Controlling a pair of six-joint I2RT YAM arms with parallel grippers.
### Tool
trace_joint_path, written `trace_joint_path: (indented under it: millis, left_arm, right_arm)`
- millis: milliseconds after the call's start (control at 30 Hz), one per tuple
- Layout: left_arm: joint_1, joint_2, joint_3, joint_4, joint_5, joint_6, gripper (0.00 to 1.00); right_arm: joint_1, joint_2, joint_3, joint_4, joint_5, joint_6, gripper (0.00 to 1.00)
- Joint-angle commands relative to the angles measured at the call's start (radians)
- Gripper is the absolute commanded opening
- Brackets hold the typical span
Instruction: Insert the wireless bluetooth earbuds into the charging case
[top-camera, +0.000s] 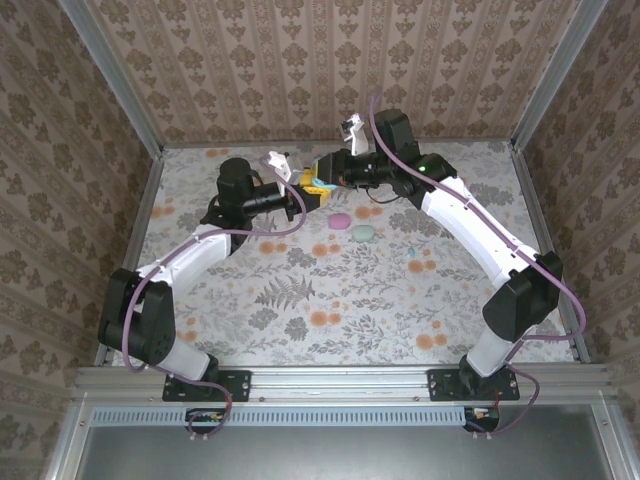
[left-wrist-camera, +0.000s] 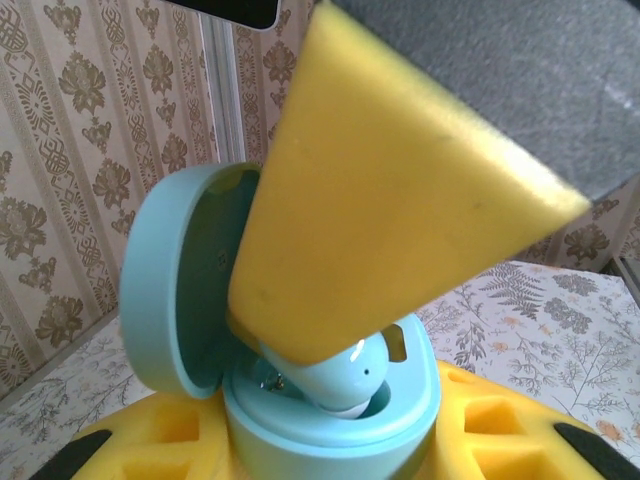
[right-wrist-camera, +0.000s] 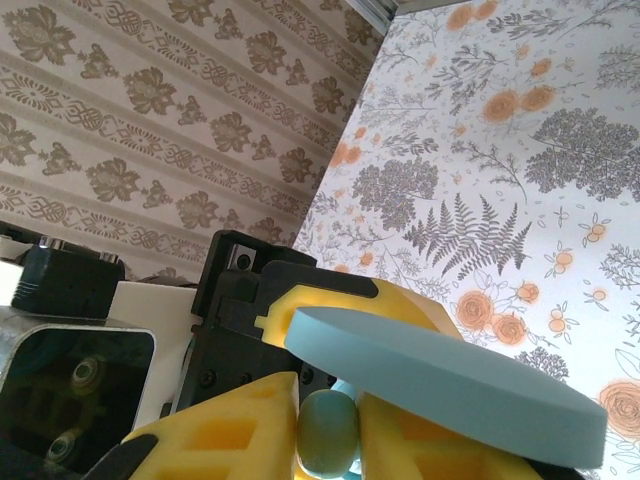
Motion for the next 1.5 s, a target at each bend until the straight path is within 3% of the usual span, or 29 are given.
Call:
trace_joint_path:
  millis: [0,833,1067,1467]
  left_arm:
    - [-0.004,-0.016,0.007,0.088,-0.008,-0.014,0.27]
    - [-0.003,-0.008,0.009,0.093,-0.008,-0.014,0.26]
    - [-0.001,-0.010,0.002,0.094,-0.011,-0.015,0.26]
    - [-0.002,-0.013,0.001,0.093,-0.009,-0.013,0.26]
  right_arm:
    - [0.015,0.020,0.013,-0.111,0.027,-0.028,0.25]
    - [0.019,0.001,0.088,-0.219,0.157,-0.071,0.33]
    - [0.019,-0.044,0.087,-0.217,0.177,-0.066,0.39]
    - [0.019,-0.071,0.077,-0.210,0.194,-0.054,0.36]
